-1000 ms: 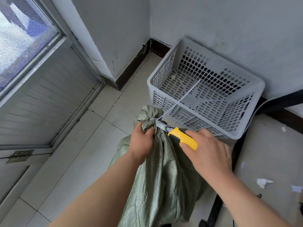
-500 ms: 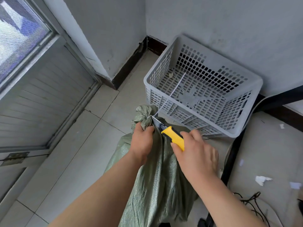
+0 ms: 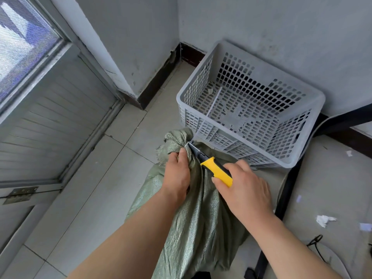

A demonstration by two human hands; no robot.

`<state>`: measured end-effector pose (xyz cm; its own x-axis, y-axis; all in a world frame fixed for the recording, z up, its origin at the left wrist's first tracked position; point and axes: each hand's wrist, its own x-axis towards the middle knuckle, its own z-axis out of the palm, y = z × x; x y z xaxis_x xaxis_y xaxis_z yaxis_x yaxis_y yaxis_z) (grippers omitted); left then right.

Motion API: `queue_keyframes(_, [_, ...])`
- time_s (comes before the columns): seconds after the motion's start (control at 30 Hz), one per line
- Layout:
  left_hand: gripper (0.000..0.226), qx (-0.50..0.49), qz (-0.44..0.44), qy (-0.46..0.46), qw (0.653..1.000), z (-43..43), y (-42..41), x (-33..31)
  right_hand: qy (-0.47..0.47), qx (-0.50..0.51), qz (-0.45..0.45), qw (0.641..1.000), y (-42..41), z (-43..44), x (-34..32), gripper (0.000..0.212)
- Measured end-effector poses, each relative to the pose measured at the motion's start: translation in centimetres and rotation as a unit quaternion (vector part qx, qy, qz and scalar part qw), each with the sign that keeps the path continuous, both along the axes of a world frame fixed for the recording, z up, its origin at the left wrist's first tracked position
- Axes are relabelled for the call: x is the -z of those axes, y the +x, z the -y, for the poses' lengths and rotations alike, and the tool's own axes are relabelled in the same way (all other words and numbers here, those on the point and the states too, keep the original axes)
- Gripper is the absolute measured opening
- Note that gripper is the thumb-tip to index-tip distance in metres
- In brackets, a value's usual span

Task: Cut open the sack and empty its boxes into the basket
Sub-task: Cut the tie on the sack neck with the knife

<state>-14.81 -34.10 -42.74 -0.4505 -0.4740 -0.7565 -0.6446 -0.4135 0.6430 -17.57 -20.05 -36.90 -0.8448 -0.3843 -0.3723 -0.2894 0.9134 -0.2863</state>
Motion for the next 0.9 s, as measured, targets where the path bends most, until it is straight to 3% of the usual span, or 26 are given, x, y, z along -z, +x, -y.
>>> queue_keyframes(0.13, [0.034, -0.023, -0.011, -0.001, 1.0, -0.3, 0.0, 0.5, -0.028, 0.009, -0.006, 1.0, 0.2, 0.2, 0.3, 0.042])
queue_keyframes(0.27, [0.052, -0.057, 0.014, 0.037, 0.998, -0.2, -0.3, 0.4, -0.045, 0.028, -0.021, 0.998, 1.1, 0.0, 0.6, 0.04])
queue_keyframes(0.37, [0.043, -0.09, 0.014, 0.06, 0.994, 0.1, -0.5, 0.7, -0.047, 0.033, -0.028, 0.998, 1.6, -0.2, 0.8, 0.04])
queue_keyframes(0.47, [0.068, -0.089, -0.004, 0.097, 0.991, 0.2, -0.5, 1.1, -0.043, 0.038, -0.043, 0.997, 1.5, -0.5, 0.9, 0.039])
queue_keyframes(0.57, [0.041, -0.057, -0.016, 0.075, 0.995, 0.5, -0.8, 0.5, -0.036, 0.049, -0.047, 0.997, 1.1, -0.5, 0.6, 0.039])
queue_keyframes(0.67, [0.047, -0.015, -0.012, 0.04, 0.999, 0.6, -0.9, 0.2, -0.022, 0.047, -0.03, 0.998, 0.4, -0.5, 0.1, 0.041])
queue_keyframes(0.9, [0.035, 0.026, -0.01, -0.045, 0.999, -0.6, -0.9, -1.3, -0.063, 0.098, 0.028, 0.993, 0.2, 0.4, -0.2, 0.031])
